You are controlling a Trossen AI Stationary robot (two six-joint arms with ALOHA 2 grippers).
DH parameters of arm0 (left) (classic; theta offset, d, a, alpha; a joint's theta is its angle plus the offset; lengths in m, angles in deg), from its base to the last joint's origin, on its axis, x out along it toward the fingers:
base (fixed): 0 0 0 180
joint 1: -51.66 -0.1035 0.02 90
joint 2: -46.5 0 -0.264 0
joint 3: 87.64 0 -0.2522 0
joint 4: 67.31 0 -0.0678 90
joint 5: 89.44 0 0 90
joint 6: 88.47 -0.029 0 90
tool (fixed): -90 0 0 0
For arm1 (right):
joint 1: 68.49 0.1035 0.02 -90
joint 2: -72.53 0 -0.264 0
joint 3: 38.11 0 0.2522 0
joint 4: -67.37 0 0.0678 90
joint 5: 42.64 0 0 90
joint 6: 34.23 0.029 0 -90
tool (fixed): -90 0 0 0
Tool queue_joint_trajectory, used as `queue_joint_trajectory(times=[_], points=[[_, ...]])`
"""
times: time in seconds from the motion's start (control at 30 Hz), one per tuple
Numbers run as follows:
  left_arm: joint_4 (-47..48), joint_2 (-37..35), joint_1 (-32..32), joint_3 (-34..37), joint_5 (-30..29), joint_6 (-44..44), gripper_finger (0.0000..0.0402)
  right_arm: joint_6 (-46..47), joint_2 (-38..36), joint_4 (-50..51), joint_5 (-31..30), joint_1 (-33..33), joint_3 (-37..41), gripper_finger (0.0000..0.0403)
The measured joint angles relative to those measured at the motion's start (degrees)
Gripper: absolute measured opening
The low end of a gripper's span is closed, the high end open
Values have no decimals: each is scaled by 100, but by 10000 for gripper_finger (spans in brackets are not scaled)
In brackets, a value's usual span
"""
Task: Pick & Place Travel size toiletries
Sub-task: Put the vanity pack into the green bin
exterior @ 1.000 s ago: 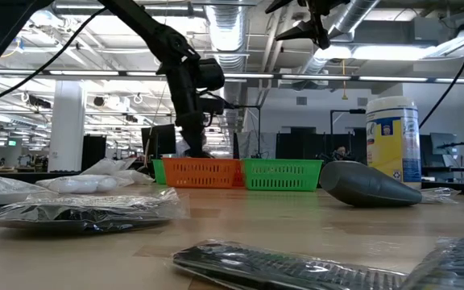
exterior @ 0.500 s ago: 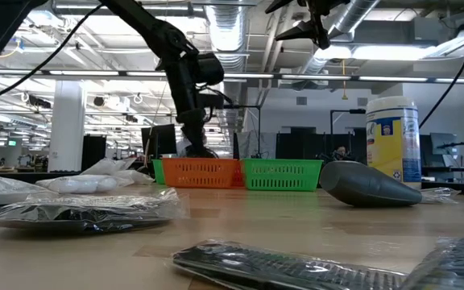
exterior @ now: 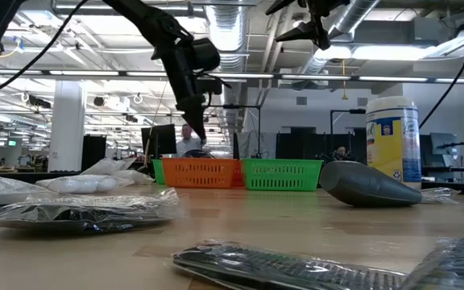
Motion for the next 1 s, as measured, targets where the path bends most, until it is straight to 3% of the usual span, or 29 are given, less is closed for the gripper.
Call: queue_joint_trajectory(times=[0.53,1.0], points=[[-517,-1102,0,6,423,1463,80,-2,0,2,2,-34,0,265],[-525,-1971,4,140,444,2115,48,-59,0,7,4,-37,0,265]])
